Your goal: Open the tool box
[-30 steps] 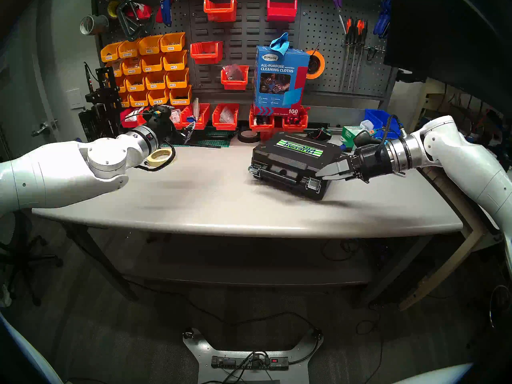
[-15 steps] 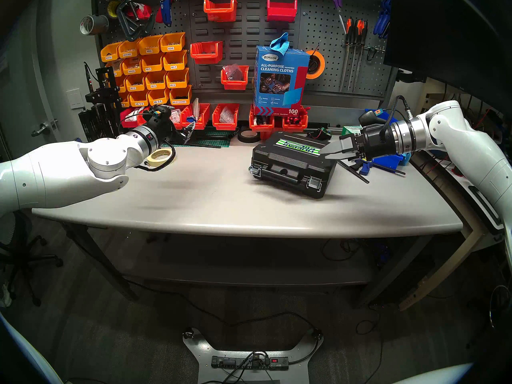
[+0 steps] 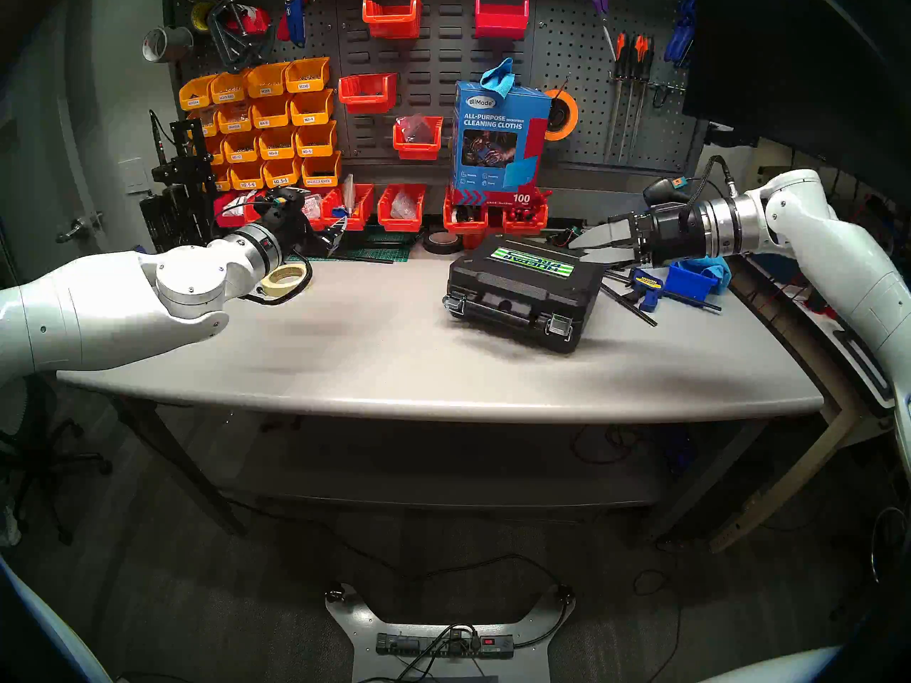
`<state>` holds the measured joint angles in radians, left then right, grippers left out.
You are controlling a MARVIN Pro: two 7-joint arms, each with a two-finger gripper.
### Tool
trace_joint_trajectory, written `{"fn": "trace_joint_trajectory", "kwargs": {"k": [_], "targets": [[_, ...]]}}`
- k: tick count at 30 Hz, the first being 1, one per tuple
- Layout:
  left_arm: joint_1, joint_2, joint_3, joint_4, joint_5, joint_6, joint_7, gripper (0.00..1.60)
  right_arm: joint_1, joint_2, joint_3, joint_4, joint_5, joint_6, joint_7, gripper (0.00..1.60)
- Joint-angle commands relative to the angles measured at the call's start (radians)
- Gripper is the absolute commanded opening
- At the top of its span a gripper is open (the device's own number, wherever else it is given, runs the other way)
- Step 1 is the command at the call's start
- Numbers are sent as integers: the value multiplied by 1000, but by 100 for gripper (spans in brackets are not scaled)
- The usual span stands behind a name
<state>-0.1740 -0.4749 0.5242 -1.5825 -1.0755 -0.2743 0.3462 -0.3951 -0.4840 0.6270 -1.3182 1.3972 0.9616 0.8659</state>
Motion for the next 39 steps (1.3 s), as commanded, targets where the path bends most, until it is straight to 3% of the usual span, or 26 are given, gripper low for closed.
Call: {"fn": "trace_joint_trajectory", "kwargs": {"k": [1, 24, 39], "targets": [[-16, -1, -13, 1, 1, -4, -1, 160, 36, -19, -2, 26, 40, -2, 111, 160], [-12, -2, -11, 1, 2, -3, 3, 160, 121, -13, -66, -19, 15, -2, 47, 160], [-7, -3, -11, 1, 2, -3, 8, 160, 135, 13, -180, -83, -76, -2, 29, 160]]}}
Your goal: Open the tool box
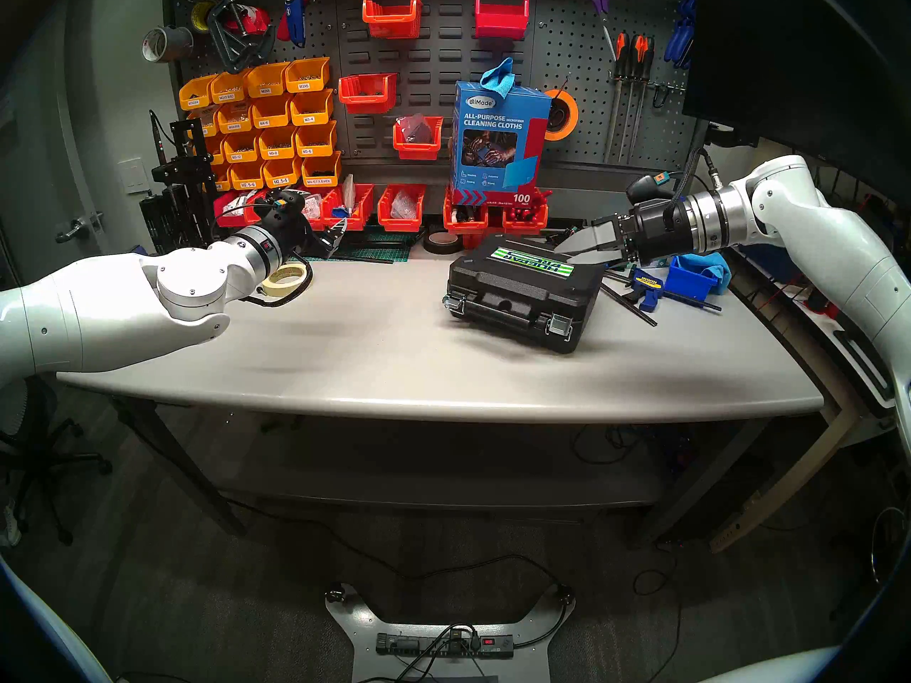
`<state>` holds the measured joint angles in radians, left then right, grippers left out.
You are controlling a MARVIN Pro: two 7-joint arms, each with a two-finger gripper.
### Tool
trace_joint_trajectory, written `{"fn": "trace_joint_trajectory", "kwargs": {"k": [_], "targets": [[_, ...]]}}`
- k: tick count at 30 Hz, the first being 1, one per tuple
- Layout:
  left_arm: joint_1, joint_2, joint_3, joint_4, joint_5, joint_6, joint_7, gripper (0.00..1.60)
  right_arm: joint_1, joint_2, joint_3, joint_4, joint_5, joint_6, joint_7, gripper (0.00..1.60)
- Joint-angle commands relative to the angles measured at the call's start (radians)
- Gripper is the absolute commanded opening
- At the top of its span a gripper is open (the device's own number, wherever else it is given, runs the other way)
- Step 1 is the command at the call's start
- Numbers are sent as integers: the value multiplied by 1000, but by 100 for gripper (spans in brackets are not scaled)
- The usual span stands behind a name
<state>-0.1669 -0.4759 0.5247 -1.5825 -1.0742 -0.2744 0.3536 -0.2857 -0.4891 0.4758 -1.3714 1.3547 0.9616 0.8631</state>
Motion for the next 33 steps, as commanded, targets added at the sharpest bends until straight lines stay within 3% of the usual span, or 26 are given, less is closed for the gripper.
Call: {"fn": "trace_joint_trajectory", "kwargs": {"k": [1, 10, 33], "targets": [[-14, -2, -12, 1, 1, -3, 1, 160, 28, 21, -37, -34, -41, -2, 31, 160], [-11, -2, -12, 1, 1, -3, 3, 160, 72, 40, -85, -60, -104, -2, 22, 160], [-8, -3, -13, 1, 2, -3, 10, 160, 190, 24, -133, -138, -238, -2, 28, 160]]}}
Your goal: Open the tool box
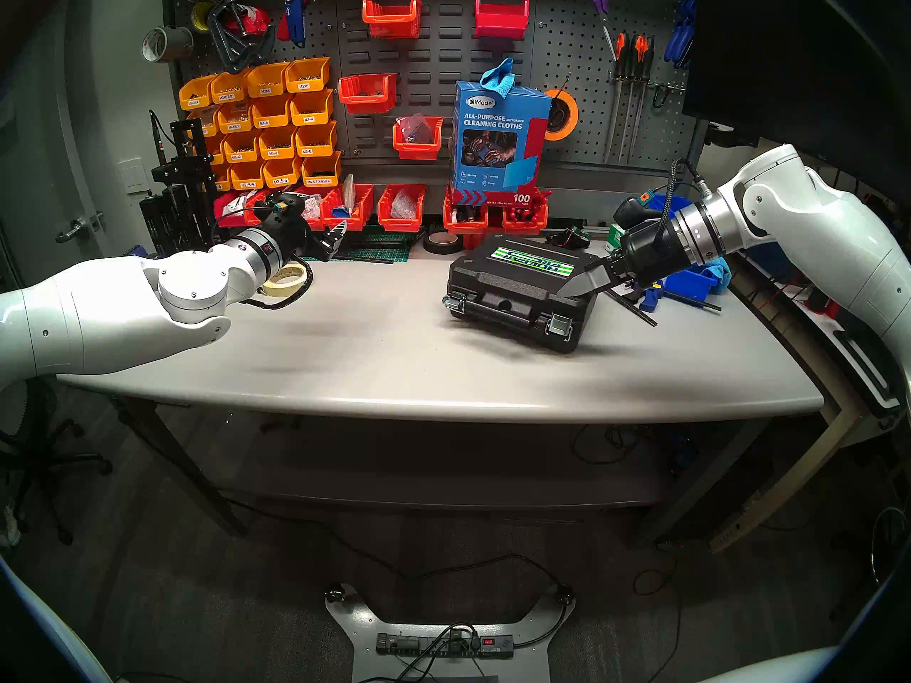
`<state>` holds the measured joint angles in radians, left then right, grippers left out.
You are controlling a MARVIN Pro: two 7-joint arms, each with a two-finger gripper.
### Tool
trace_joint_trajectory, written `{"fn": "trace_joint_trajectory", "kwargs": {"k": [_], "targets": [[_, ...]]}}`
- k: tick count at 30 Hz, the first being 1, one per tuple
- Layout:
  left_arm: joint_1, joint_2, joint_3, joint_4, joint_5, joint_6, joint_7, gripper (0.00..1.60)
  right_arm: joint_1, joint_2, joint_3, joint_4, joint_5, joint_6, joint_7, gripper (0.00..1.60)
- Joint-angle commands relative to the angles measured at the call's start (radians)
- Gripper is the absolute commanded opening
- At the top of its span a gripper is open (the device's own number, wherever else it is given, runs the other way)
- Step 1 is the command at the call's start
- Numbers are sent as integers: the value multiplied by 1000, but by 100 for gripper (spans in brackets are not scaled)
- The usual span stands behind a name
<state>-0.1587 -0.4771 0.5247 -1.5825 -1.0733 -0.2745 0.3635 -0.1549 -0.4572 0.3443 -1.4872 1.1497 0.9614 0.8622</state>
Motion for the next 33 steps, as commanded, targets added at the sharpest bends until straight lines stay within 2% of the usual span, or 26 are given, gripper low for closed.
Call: {"fn": "trace_joint_trajectory", "kwargs": {"k": [1, 17, 33], "targets": [[-16, -2, -13, 1, 1, -3, 1, 160, 65, -8, -4, -26, -40, -1, 29, 160], [-14, -3, -13, 1, 2, -3, 5, 160, 113, -25, -46, -81, -114, -1, 41, 160], [-14, -3, -14, 1, 2, -4, 9, 160, 145, -18, -159, -141, -179, -1, 56, 160]]}}
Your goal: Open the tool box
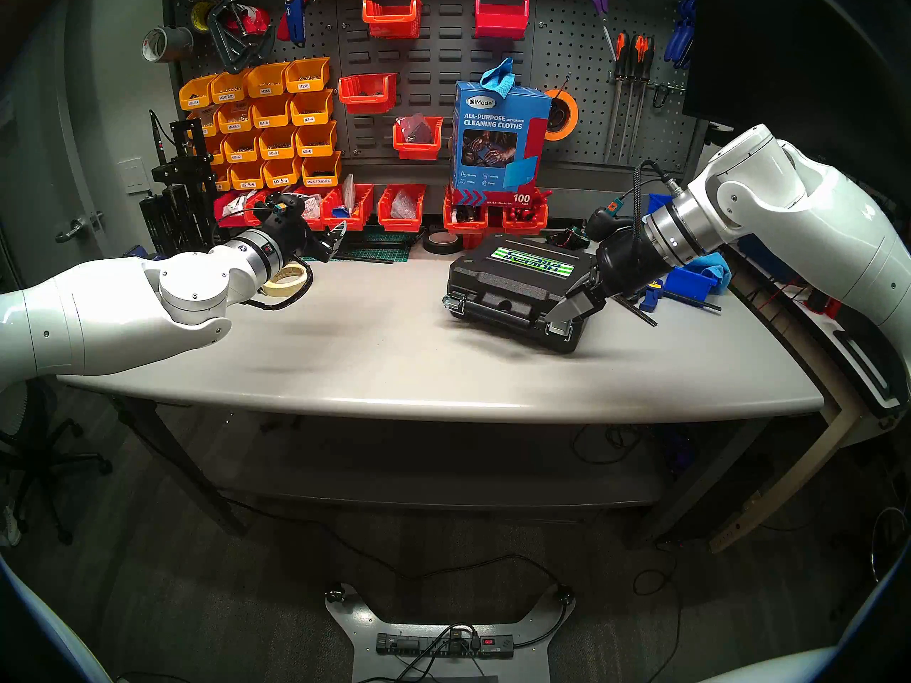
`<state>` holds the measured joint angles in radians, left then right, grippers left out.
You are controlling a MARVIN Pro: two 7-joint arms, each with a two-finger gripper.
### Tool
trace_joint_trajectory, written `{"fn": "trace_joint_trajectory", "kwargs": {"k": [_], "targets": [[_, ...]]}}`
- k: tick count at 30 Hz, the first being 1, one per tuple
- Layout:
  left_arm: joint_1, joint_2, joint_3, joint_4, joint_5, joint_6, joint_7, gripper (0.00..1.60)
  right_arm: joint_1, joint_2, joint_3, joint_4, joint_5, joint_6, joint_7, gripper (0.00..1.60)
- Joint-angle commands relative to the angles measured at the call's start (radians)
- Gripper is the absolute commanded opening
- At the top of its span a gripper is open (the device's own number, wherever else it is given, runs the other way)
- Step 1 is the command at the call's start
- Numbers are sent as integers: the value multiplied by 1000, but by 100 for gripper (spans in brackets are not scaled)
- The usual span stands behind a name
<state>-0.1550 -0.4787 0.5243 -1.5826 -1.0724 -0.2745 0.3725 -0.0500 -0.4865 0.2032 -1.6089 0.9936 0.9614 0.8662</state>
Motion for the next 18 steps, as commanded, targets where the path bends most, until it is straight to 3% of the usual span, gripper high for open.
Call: {"fn": "trace_joint_trajectory", "kwargs": {"k": [1, 18], "targets": [[-17, -2, -14, 1, 1, -4, 0, 160, 43, 12, -23, -22, -26, -1, 52, 160], [-17, -3, -14, 1, 2, -4, 4, 160, 110, 20, -113, -77, -88, -1, 56, 160]]}}
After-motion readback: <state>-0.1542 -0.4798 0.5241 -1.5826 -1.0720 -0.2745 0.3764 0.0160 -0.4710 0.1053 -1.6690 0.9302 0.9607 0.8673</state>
